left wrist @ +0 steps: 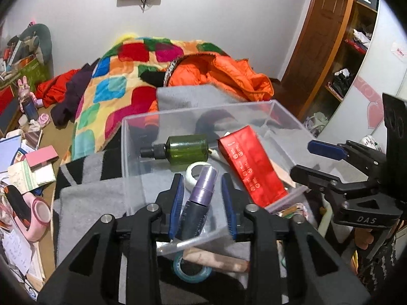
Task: Organize objects
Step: 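Drop the red pouch into the box with the right tool while the left tool drops the purple bottle in, then grasp the mint green tube with the right tool while the left tool grasps the teal tape roll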
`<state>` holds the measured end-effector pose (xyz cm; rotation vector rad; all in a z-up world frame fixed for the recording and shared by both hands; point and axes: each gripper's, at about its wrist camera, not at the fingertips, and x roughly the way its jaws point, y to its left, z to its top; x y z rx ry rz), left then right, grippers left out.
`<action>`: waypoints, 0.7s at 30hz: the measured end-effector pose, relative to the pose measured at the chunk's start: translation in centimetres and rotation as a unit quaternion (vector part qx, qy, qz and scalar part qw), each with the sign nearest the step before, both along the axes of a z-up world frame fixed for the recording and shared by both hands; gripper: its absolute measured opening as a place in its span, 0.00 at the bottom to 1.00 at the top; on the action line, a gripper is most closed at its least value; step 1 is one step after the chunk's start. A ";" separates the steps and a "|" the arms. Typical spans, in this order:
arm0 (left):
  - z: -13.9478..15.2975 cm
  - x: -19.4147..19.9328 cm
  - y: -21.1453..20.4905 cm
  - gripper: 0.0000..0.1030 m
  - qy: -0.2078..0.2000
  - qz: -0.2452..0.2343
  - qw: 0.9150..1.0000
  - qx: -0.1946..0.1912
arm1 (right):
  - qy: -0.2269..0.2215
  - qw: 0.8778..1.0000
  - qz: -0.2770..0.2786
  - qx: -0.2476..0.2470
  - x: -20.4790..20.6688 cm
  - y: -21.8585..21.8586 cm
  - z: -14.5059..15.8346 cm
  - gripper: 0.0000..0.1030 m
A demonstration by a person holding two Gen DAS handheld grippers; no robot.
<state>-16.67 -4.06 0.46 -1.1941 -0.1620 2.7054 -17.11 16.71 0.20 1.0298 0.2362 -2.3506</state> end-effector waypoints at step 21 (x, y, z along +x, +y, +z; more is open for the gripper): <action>-3.8 8.5 -0.7 0.81 -0.015 0.025 0.997 -0.071 | -0.008 0.999 -0.043 0.027 7.8 6.1 -2.9 0.80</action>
